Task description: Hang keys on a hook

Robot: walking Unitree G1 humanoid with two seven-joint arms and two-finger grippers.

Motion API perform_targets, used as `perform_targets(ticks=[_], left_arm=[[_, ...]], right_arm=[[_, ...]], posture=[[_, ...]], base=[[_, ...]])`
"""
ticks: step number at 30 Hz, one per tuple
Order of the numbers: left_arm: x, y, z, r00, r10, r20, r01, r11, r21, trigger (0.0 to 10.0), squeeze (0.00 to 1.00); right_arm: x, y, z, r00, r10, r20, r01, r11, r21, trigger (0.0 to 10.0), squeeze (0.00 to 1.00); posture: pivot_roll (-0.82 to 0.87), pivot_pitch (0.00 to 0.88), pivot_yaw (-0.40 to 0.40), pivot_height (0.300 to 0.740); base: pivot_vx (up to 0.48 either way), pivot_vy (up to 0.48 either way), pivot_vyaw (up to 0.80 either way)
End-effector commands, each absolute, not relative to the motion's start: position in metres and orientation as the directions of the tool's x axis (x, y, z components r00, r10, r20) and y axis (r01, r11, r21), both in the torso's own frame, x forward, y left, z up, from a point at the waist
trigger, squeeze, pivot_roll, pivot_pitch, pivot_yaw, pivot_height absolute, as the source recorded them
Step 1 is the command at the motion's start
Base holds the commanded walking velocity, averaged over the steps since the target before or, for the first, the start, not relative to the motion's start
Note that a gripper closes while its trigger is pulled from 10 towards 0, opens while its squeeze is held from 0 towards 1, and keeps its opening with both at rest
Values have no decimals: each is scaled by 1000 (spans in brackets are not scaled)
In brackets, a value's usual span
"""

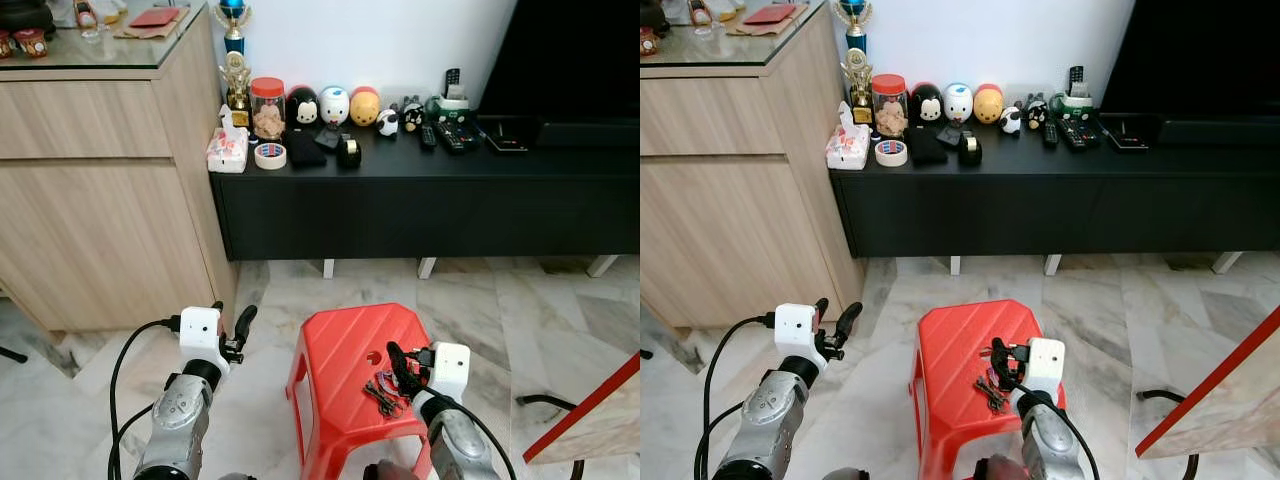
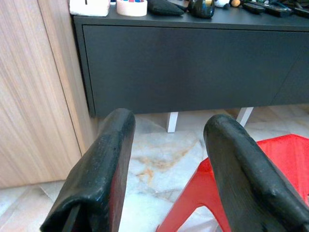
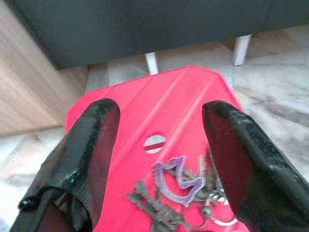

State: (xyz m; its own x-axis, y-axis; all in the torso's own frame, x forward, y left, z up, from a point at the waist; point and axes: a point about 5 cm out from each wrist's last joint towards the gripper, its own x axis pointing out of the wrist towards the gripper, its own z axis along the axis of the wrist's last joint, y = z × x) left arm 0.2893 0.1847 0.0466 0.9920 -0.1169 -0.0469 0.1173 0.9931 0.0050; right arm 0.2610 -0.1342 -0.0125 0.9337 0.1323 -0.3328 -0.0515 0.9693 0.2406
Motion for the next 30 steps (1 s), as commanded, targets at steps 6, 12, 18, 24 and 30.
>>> perform_targets(ticks=[6,12,18,24,30], left_arm=[[289,182,44,991,-122,-62,122,993,-6,10000,0],[289,183,44,990,-122,-64,122,992,-4,10000,0],[288,184,43,990,-121,-75,122,993,1,10000,0],[287,184,41,989,-121,-84,122,993,4,10000,0],[286,187,39,988,-117,-99,118,993,7,10000,0]], right_arm=[[264,-131,-9,939,152,-308,-73,965,254,10000,0],[266,-128,-9,931,183,-317,-96,958,271,10000,0],[268,-132,-16,904,141,-403,18,930,367,10000,0],[265,-129,-27,852,165,-497,76,900,429,10000,0],[257,-127,-36,800,188,-569,99,895,434,10000,0]], posture=[[45,7,-71,607],[44,9,-69,607],[48,14,-68,607],[52,21,-64,607],[58,26,-63,607]], base=[[0,0,0],[0,0,0],[0,0,0],[0,0,0],[0,0,0]])
